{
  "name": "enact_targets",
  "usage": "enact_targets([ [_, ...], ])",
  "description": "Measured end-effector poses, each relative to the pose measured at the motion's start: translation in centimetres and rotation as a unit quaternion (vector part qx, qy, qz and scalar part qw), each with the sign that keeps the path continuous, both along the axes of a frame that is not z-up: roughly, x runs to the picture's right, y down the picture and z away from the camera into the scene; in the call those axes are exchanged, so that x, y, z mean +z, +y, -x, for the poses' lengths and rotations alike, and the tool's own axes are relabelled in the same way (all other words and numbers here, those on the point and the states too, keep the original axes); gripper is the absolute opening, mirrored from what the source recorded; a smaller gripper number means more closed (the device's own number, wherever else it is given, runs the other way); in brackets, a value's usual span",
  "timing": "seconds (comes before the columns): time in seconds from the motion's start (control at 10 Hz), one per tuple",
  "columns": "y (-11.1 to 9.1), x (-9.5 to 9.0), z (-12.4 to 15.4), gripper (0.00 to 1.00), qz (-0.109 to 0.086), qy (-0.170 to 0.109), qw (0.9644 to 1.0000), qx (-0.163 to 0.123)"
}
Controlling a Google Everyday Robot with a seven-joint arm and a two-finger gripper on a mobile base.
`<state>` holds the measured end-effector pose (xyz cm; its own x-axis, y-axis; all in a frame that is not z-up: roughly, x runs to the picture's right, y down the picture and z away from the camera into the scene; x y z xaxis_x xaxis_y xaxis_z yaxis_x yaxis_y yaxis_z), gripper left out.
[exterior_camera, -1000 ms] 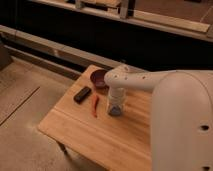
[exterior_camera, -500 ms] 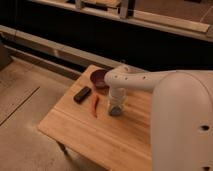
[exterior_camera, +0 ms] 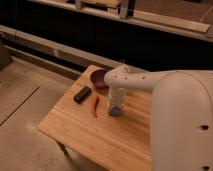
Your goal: Place the white sponge in the ceramic bowl
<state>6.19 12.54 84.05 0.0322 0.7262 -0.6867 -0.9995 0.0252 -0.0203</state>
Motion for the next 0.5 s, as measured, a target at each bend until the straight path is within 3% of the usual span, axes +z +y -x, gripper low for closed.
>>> enact_targets([
  [0.3, 0.0, 0.02, 0.02, 0.14, 0.0, 0.0, 1.0, -0.001],
  [0.5, -0.82, 0.27, -0.62, 0.14, -0.003, 0.014, 0.9999, 0.004],
])
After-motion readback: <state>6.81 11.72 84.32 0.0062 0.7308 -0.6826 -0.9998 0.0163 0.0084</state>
